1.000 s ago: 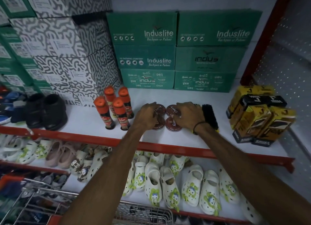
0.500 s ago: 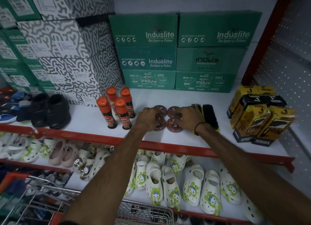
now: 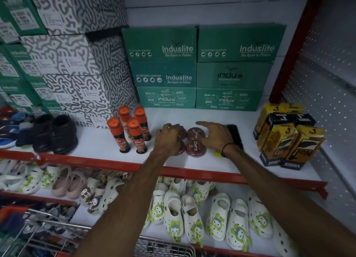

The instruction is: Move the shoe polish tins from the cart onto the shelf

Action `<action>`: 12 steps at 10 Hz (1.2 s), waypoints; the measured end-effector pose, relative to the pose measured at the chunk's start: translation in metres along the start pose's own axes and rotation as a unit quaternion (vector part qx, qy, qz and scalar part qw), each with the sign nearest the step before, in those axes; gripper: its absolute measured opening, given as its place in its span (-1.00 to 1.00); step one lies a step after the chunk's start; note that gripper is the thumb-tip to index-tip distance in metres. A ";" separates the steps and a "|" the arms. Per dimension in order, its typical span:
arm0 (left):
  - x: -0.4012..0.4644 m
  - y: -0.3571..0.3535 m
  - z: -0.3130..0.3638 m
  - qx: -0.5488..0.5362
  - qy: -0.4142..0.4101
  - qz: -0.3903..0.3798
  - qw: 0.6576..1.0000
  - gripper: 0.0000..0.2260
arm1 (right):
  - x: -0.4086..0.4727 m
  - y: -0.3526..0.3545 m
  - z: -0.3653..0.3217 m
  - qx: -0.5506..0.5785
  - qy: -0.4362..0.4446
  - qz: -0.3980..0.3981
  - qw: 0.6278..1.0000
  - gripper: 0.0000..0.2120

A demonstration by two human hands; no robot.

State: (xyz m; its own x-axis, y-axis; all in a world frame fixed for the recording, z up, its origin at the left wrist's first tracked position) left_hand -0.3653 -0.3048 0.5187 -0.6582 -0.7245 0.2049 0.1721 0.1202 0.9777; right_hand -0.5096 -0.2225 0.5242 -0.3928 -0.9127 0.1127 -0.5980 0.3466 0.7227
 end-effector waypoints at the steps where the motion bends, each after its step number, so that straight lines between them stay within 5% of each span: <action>1: -0.002 -0.001 0.033 -0.045 -0.039 0.004 0.998 -0.50 | -0.012 0.044 0.018 0.057 -0.026 0.059 0.996 -0.44; 4: -0.005 -0.036 0.106 -0.014 -0.100 -0.066 0.993 -0.25 | -0.049 0.052 0.071 0.012 -0.100 -0.018 0.995 -0.28; 12: -0.008 -0.033 0.102 -0.025 -0.090 -0.032 0.995 -0.30 | -0.057 0.059 0.073 0.006 -0.020 0.063 0.998 -0.13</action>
Point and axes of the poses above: each hand's wrist, its own x-axis towards the middle knuckle, its own y-axis out of the back of the hand, z = x × y, the point moved 8 cm from there along x, towards the middle knuckle, and after that the axes turned 13 degrees about x, right-handed, at the moved point
